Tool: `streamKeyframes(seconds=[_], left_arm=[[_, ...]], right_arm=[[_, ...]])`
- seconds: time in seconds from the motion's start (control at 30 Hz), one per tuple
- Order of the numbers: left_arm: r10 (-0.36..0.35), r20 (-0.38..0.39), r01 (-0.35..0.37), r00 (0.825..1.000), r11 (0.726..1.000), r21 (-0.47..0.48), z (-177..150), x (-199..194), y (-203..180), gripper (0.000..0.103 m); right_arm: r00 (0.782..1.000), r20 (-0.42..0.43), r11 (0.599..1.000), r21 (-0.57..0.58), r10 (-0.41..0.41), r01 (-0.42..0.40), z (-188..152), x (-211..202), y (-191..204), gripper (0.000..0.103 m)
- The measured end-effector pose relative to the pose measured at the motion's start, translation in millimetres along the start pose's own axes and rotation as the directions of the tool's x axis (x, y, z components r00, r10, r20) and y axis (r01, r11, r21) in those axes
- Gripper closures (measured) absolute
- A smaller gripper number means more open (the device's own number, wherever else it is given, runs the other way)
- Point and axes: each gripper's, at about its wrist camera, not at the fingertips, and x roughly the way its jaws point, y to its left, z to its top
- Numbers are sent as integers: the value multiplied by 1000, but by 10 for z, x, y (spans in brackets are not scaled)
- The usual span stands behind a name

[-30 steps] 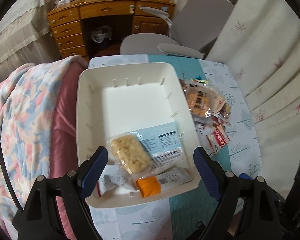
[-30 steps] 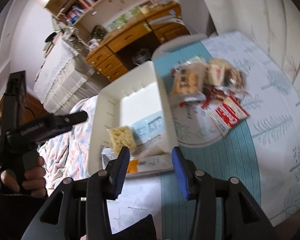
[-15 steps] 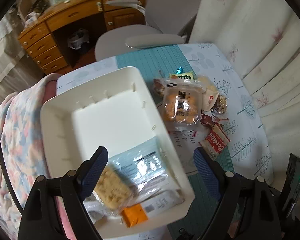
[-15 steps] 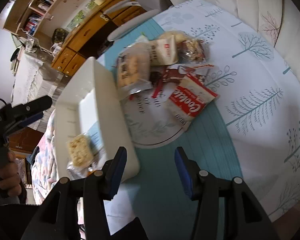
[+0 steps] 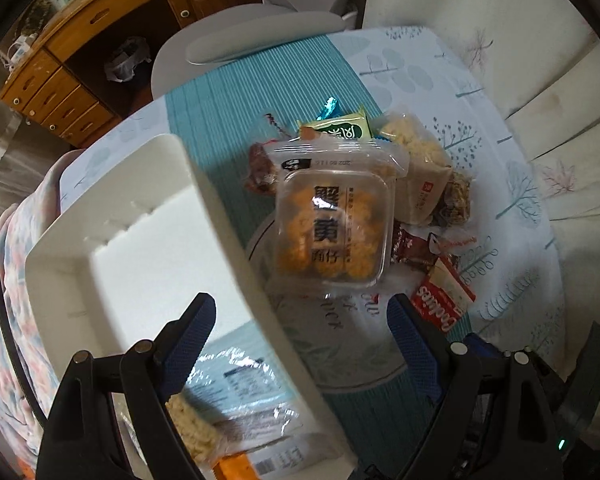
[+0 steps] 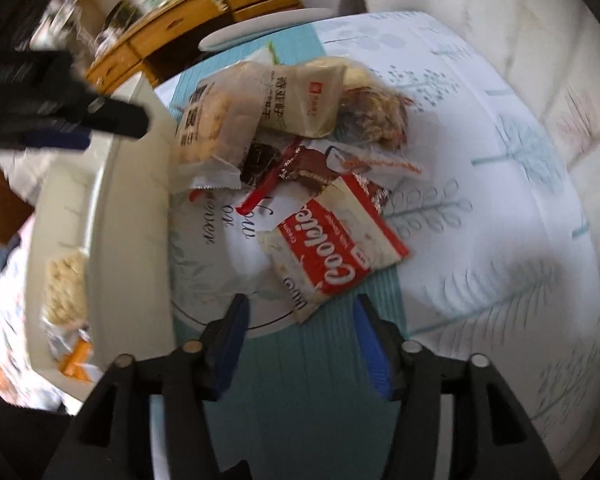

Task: Organize snacks
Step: 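Reach the left tool to the clear box of yellow pastries and grasp it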

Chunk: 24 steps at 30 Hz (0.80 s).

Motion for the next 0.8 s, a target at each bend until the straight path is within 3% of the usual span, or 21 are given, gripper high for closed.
streamKeyframes(seconds=[0.03, 0.3, 0.8], left_arm=[[7, -8, -7, 1000, 1000, 0, 36, 46, -24, 16], [108, -34, -108, 994, 994, -8, 272, 310, -121, 8], [170, -30, -169, 985, 985, 44, 373, 229, -362, 8]], right_arm=[[1000, 4, 1000, -25, -8, 8, 10, 17, 2, 36], [998, 26, 979, -195, -51, 55, 89, 184, -7, 35], [1000, 25, 966, -260, -5, 12, 210, 327, -109, 29]])
